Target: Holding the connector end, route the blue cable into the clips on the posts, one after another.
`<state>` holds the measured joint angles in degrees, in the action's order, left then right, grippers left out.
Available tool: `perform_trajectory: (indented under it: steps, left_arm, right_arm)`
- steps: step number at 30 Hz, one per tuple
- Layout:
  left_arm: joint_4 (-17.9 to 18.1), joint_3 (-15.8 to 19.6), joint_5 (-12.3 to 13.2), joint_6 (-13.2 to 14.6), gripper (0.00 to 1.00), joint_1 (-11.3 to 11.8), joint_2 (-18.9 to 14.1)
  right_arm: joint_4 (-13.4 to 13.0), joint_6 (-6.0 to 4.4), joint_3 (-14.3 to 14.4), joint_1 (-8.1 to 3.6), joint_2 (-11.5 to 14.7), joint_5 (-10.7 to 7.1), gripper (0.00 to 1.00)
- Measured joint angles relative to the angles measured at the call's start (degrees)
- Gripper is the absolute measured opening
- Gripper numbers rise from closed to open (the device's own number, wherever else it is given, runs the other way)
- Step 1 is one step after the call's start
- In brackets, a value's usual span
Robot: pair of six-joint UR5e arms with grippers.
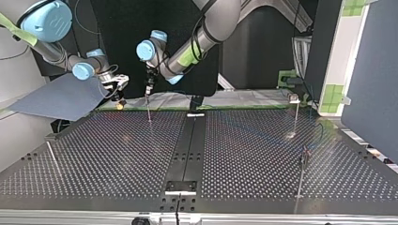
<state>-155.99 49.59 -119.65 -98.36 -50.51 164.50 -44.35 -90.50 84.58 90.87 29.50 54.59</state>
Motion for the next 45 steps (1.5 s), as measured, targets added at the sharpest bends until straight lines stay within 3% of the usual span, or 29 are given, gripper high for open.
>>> perform_trajectory:
  steps: [7, 14, 19, 28, 32, 34, 38, 45]
  left_arm:
    - [-0.2, 0.0, -0.1, 0.0, 1.0, 0.0, 0.0]
    - [-2.5, 0.1, -2.5, -0.2, 1.0, -0.6, 0.0]
    - [-3.7, 0.6, -3.9, -0.2, 1.0, -1.8, -0.1]
    - [-4.3, 4.5, -5.1, -0.3, 1.0, -3.5, -2.6]
    - [-3.2, 6.2, -5.2, -1.2, 1.0, -3.6, -3.9]
    - [-2.2, 7.4, -5.6, -1.9, 1.0, -3.6, -5.0]
    - [-1.5, 9.8, -7.0, -2.5, 1.0, -3.9, -7.3]
    - [-2.5, 14.0, -9.2, -2.8, 1.0, -5.1, -11.4]
  right_arm:
    - [0.6, 0.43, 0.0, 0.01, -0.1, 0.44, 0.0]
    - [3.6, 3.14, 0.2, -0.07, -0.1, 3.07, 0.0]
    - [4.9, 4.31, 0.7, -0.47, -0.1, 3.9, 0.0]
    - [6.4, 9.07, 5.2, -1.71, 0.5, 1.37, 0.0]
    - [6.5, 11.45, 7.6, -1.93, 2.3, 0.59, 0.0]
    - [6.5, 12.15, 8.7, -2.08, 3.2, 0.35, 0.0]
    - [6.2, 12.72, 11.3, -2.58, 5.3, -0.07, 0.0]
    - [4.4, 12.8, 15.3, -3.41, 6.2, -0.69, 0.0]
